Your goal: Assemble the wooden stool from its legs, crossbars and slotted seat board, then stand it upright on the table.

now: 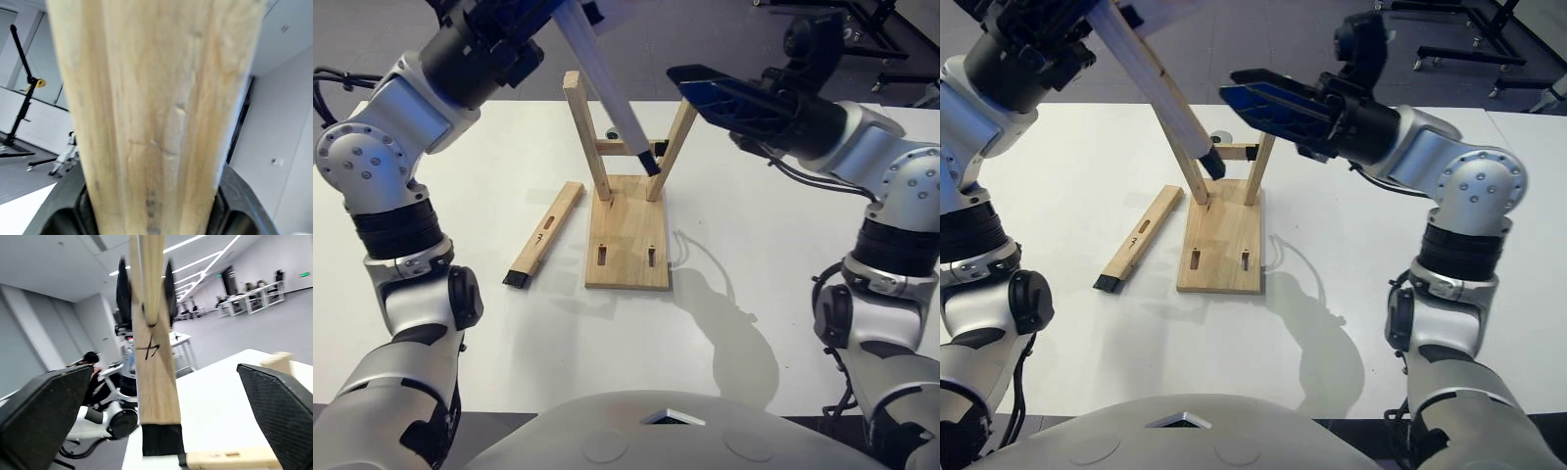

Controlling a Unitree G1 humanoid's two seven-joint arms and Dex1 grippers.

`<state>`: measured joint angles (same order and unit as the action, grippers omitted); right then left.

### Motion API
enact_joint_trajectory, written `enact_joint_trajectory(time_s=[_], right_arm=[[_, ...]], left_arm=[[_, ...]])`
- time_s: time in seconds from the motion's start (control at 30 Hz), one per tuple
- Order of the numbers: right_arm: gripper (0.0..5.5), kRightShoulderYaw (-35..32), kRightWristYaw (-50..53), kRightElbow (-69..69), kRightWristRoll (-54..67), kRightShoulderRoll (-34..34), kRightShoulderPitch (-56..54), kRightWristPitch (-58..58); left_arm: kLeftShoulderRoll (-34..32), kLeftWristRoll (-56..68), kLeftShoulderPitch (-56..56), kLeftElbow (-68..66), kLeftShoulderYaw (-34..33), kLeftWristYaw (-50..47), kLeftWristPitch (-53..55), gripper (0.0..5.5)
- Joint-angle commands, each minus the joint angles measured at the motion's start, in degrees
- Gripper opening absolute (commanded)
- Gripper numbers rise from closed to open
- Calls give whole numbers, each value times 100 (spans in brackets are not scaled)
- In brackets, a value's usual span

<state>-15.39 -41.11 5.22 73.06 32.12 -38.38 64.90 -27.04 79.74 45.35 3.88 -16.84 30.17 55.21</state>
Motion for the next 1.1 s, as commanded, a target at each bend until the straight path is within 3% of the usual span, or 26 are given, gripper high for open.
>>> enact_joint_trajectory(time_s=[0.03, 0.17, 0.47, 0.57, 0.87, 1.1], right_arm=[[538, -380, -255, -125, -93, 525, 303, -29], [538, -682, -363, -195, -251, 812, 619, -185], [538, -757, -219, -235, -561, 753, 1044, -425], [538, -818, -125, -289, -531, 666, 1031, -455], [538, -794, 333, -128, -644, 410, 1155, -615], [538, -759, 231, -94, -508, 305, 1254, -683]], left_arm=[[-623, -260, -82, 304, -140, 251, 86, 210], [-1181, -964, -196, 673, -36, 96, 28, 210], [-1281, -1593, -381, 1026, 29, -164, -102, 210], [-1294, -2090, -420, 1127, 59, 39, -578, 210], [-1016, -2415, -1202, 1286, -1, 1473, -1800, 210], [-958, -1676, -1692, 499, -114, 2980, -1541, 210]])
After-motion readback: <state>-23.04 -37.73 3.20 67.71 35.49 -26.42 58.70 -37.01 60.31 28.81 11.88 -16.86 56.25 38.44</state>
